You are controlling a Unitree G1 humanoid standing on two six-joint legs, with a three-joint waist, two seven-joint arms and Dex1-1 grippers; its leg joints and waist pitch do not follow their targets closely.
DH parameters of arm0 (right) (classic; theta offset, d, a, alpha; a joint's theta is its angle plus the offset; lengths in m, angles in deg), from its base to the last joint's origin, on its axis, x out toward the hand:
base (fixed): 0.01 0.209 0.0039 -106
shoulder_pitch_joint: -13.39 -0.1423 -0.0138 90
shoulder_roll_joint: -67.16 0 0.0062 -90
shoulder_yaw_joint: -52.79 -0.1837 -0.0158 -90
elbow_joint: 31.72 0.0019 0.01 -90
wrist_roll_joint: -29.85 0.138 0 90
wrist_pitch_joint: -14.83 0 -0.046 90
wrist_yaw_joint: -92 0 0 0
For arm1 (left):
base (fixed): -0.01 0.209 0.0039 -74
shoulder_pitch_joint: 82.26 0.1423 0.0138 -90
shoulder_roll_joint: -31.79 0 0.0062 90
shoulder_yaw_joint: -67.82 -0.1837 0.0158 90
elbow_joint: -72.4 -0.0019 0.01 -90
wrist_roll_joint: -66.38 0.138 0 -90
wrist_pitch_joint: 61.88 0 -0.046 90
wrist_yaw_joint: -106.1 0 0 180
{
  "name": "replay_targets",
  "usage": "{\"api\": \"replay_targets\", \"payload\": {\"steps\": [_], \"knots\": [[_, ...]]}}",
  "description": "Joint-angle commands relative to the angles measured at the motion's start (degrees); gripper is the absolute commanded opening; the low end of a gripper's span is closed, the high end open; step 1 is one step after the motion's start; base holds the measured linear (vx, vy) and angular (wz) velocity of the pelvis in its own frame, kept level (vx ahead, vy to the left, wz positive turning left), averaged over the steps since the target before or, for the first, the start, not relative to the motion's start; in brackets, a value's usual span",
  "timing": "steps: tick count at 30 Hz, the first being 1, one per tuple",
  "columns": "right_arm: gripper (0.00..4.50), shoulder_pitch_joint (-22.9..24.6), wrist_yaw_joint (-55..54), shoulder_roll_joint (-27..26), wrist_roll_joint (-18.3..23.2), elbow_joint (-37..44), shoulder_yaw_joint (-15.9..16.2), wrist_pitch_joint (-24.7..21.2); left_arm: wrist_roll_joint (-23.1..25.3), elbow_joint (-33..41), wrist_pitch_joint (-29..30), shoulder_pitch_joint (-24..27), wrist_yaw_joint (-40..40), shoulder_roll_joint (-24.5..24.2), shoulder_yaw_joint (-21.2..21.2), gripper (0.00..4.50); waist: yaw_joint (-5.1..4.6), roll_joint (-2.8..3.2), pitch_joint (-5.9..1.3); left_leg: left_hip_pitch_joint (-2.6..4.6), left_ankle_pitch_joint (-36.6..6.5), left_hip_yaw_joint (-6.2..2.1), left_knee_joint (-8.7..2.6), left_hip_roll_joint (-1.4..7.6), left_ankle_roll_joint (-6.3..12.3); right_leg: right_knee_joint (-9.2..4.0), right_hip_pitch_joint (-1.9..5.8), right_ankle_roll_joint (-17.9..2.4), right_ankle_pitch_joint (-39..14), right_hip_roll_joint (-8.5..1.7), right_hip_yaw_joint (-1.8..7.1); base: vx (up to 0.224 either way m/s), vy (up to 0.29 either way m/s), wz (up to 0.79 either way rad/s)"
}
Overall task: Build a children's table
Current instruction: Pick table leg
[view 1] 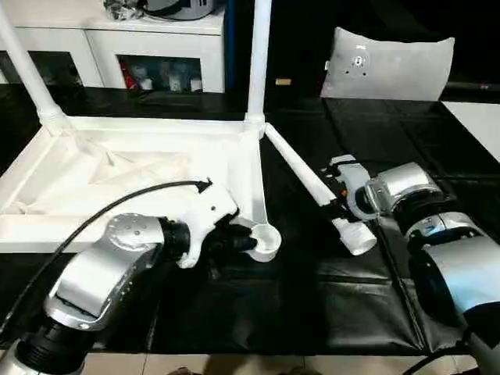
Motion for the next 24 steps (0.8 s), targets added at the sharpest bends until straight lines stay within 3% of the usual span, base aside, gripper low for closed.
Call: {"api": "replay_targets", "payload": {"steps": [1,2,4,5,6,7,8,9,10,12,13,14,15,16,18,19,20,24], "knots": [[1.89,0.72,0.06,0.22,0.52,0.29,-0.84,-1.01,-0.27,0.73,-0.43,-0.19,0.05,-0.17,-0.05,1.17,-0.20,0.18,-4.16,1.01,-10.53,-0.04,-2.97,1.61,-0.56,-4.11,2.66,-13.90,-9.83,-3.43,2.25,0.000,0.000,0.00],[1.89,1.09,-1.05,0.31,1.21,1.01,-1.97,-1.06,0.23,0.18,-1.11,-0.21,-1.05,0.55,0.09,1.17,-0.05,0.49,-4.19,1.03,-10.47,-0.12,-3.00,1.61,-0.63,-4.03,2.74,-13.99,-9.41,-3.49,2.23,0.000,0.000,0.00],[1.88,1.42,-2.92,0.52,2.19,2.05,-3.53,-0.79,0.87,-0.63,-1.83,-0.46,-3.07,2.05,0.76,1.17,0.00,0.38,-4.20,1.07,-10.37,-0.13,-3.05,1.65,-0.72,-4.02,2.76,-14.22,-8.55,-3.46,2.21,0.000,0.000,0.00],[1.88,1.76,-7.73,1.01,4.36,3.71,-7.64,0.84,0.75,-1.75,-2.73,-1.10,-6.20,5.01,2.82,1.17,0.04,0.25,-4.20,1.06,-10.17,-0.09,-3.03,1.67,-0.93,-4.11,2.84,-14.19,-8.11,-3.51,2.29,0.000,0.000,0.00],[1.88,1.76,-7.73,1.01,4.36,3.71,-7.64,0.84,0.75,-1.75,-2.73,-1.10,-6.20,5.01,2.82,1.17,0.14,0.22,-4.25,1.09,-10.14,-0.03,-2.98,1.64,-0.99,-4.17,2.86,-14.10,-7.92,-3.48,2.30,0.000,0.000,0.00],[1.88,2.03,-10.32,1.14,5.72,4.94,-10.11,2.08,0.66,-2.40,-3.01,-1.55,-7.64,6.20,3.80,1.17,0.24,0.16,-4.37,1.05,-9.88,-0.10,-3.01,1.55,-1.03,-4.03,2.96,-14.04,-7.60,-3.45,2.20,0.000,0.000,0.00],[1.88,2.90,-12.74,1.15,8.00,8.16,-13.64,5.00,1.20,-3.37,-2.28,-2.68,-9.68,7.03,4.31,1.17,0.35,0.11,-4.38,0.94,-9.92,-0.12,-3.01,1.44,-1.01,-4.01,3.05,-13.78,-7.73,-3.50,2.18,0.000,0.000,0.00],[1.88,3.14,-13.17,0.99,8.61,8.88,-14.52,5.95,1.17,-3.55,-2.40,-2.84,-10.02,7.31,4.56,1.17,0.43,0.02,-4.40,0.99,-10.15,-0.06,-2.94,1.44,-0.83,-4.10,2.98,-13.26,-7.98,-3.54,2.21,0.000,0.000,0.00],[1.88,4.93,-13.65,-0.23,12.87,14.05,-19.79,10.95,1.03,-4.84,-3.11,-4.04,-12.79,9.47,6.57,1.17,0.63,0.20,-4.42,1.03,-10.11,-0.06,-2.93,1.38,-0.63,-4.17,2.96,-12.77,-8.20,-3.54,2.18,0.000,0.000,0.00],[1.88,6.93,-12.11,-1.53,16.28,19.62,-23.45,13.83,0.73,-6.13,-4.05,-5.30,-15.34,11.58,8.61,1.17,0.72,0.09,-4.41,0.90,-10.20,0.02,-2.96,1.31,0.21,-4.47,3.16,-11.70,-7.83,-3.46,2.21,0.000,0.000,0.00],[1.88,8.98,-11.00,-2.98,19.35,25.45,-26.60,14.31,0.60,-7.49,-5.43,-6.63,-17.38,13.16,10.27,1.17,0.53,0.08,-4.57,0.77,-9.08,-0.11,-3.00,1.20,0.82,-4.30,3.37,-11.72,-6.76,-3.31,2.09,0.000,0.000,0.00],[1.88,9.50,-10.80,-3.33,20.05,26.92,-27.24,14.18,0.60,-7.82,-5.79,-6.94,-17.85,13.52,10.62,1.17,0.70,0.05,-4.65,0.91,-8.74,-0.06,-2.91,1.23,1.24,-4.33,3.27,-11.63,-6.08,-3.25,2.15,0.000,0.000,0.00],[1.88,11.23,-10.38,-4.62,22.46,31.89,-28.80,12.37,-0.27,-8.75,-5.92,-7.98,-18.25,14.45,11.86,1.20,0.63,0.89,-4.65,0.76,-7.55,-0.29,-2.99,1.15,1.60,-4.00,3.43,-12.15,-4.76,-3.26,2.07,0.000,0.000,0.00],[1.88,13.11,-9.16,-6.23,26.21,37.55,-30.85,9.57,-1.71,-9.79,-6.54,-9.45,-18.69,15.89,13.45,1.42,0.57,0.61,-4.76,0.88,-7.21,-0.23,-2.93,1.22,2.04,-4.10,3.33,-12.68,-3.72,-3.21,2.04,0.000,0.000,0.00],[1.88,15.91,-7.62,-8.30,31.01,44.67,-32.57,8.27,-4.37,-11.07,-6.18,-11.61,-20.02,18.36,16.13,1.55,0.87,0.49,-4.79,0.87,-6.46,-0.09,-3.01,1.13,2.86,-4.22,3.51,-12.94,-2.21,-3.14,2.12,0.000,0.000,0.00],[1.88,20.27,-4.19,-10.82,38.28,52.99,-33.52,6.74,-8.36,-12.85,-4.73,-15.07,-22.17,22.05,20.04,1.60,1.38,0.51,-4.87,1.12,-6.35,0.01,-2.93,1.19,3.55,-4.31,3.46,-13.10,-1.12,-3.18,2.21,0.000,0.000,0.00],[1.88,21.84,-2.88,-11.27,40.15,55.32,-33.11,6.09,-9.47,-13.46,-4.22,-16.21,-22.81,23.13,21.12,1.63,1.85,0.51,-4.99,1.20,-6.02,-0.32,-3.13,1.60,3.85,-4.07,3.49,-13.47,-0.94,-3.47,2.05,0.000,0.000,0.00],[1.87,27.66,2.21,-12.21,45.87,63.06,-29.79,2.48,-14.32,-15.10,-2.79,-20.15,-23.43,26.58,24.37,1.67,2.53,0.17,-4.61,1.17,-7.74,-0.23,-3.28,1.48,3.15,-4.62,3.37,-13.41,-5.62,-3.58,1.94,0.000,0.000,0.00]]}}
